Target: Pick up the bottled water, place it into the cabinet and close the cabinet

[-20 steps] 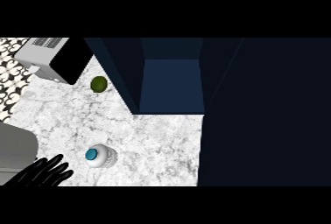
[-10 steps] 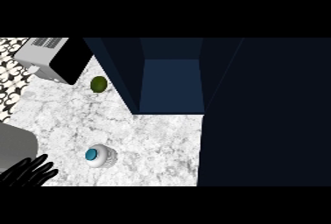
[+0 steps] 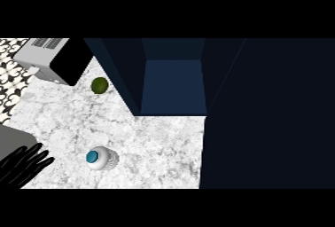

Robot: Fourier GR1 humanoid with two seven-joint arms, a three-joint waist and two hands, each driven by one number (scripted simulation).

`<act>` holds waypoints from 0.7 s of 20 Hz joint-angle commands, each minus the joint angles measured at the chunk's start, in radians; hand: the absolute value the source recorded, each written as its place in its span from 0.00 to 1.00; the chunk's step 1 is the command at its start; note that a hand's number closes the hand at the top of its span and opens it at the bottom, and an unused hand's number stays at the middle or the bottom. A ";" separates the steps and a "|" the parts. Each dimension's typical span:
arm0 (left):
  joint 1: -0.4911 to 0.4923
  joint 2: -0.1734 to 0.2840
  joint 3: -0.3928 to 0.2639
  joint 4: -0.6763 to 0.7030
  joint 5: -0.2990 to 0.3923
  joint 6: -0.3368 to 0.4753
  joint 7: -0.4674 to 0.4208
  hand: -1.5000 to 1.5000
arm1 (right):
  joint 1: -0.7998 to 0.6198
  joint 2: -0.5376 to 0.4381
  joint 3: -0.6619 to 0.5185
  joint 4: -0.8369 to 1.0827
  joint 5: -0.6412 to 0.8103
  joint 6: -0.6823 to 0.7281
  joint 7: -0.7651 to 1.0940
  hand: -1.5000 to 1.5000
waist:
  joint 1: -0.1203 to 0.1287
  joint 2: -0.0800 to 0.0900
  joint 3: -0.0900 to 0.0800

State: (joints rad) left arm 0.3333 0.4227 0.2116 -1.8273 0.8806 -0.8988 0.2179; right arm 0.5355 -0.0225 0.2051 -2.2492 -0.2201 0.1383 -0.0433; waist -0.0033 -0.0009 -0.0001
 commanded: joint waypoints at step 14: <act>-0.252 -0.139 0.109 0.366 -0.470 -0.165 -0.226 0.00 | 0.095 -0.022 0.058 -0.022 0.015 0.030 -0.081 0.00 | -0.002 0.000 0.000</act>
State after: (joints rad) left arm 0.0979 0.2925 0.2945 -1.5112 0.4995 -0.9983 0.0584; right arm 0.6262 -0.0325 0.2660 -2.2563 -0.1840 0.1644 -0.1278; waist -0.0072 -0.0009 -0.0005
